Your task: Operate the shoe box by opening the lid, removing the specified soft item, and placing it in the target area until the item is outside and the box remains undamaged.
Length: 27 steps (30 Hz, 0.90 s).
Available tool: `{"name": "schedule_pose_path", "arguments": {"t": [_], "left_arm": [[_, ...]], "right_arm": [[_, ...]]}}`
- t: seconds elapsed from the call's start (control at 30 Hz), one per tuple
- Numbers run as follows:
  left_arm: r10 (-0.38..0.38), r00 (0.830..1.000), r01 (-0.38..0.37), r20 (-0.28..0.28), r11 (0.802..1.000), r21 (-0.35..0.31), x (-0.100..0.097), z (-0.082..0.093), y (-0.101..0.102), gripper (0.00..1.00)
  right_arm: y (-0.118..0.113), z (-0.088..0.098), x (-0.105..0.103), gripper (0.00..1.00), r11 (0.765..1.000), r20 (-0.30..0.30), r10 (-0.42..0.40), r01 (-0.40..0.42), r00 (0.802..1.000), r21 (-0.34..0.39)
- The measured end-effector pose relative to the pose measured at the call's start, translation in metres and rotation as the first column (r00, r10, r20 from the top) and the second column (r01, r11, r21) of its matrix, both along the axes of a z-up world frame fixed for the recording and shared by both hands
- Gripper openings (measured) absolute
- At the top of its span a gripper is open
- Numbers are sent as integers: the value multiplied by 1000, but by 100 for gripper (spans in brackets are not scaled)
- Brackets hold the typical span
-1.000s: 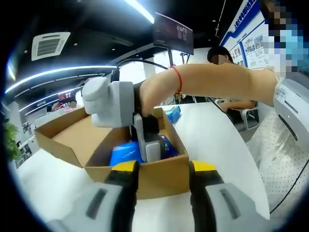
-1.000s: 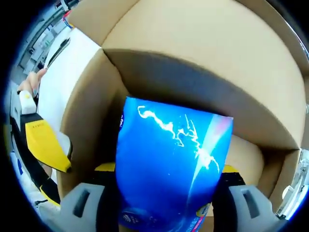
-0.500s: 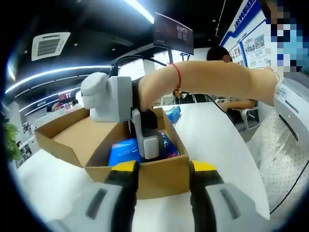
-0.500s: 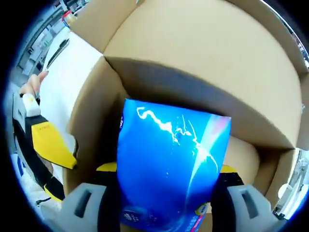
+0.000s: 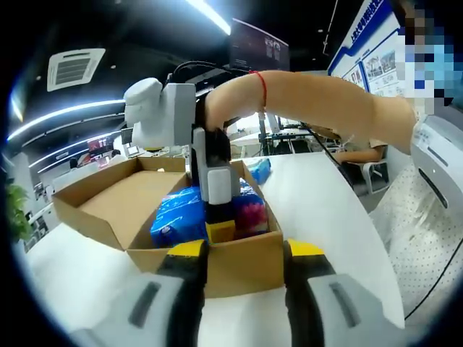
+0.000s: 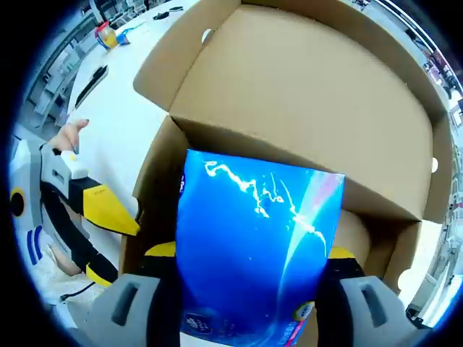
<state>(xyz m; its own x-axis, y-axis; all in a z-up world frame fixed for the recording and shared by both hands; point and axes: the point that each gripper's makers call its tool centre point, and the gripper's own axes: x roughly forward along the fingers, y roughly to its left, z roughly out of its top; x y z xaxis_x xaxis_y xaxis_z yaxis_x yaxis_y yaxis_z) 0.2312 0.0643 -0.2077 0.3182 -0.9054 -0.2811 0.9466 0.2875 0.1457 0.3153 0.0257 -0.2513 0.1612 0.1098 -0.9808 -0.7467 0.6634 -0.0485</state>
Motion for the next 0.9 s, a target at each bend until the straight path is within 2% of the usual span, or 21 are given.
{"name": "schedule_pose_path", "arguments": {"t": [0.4, 0.9], "left_arm": [[0, 1000, 0, 0, 1000, 0, 0, 0, 0, 43], [-1, 1000, 1, 0, 1000, -2, 0, 0, -1, 43]], "right_arm": [[-7, 20, 3, 74, 1000, 17, 1, -1, 1000, -1], [-21, 55, 5, 73, 999, 47, -5, 3, 999, 41]]}}
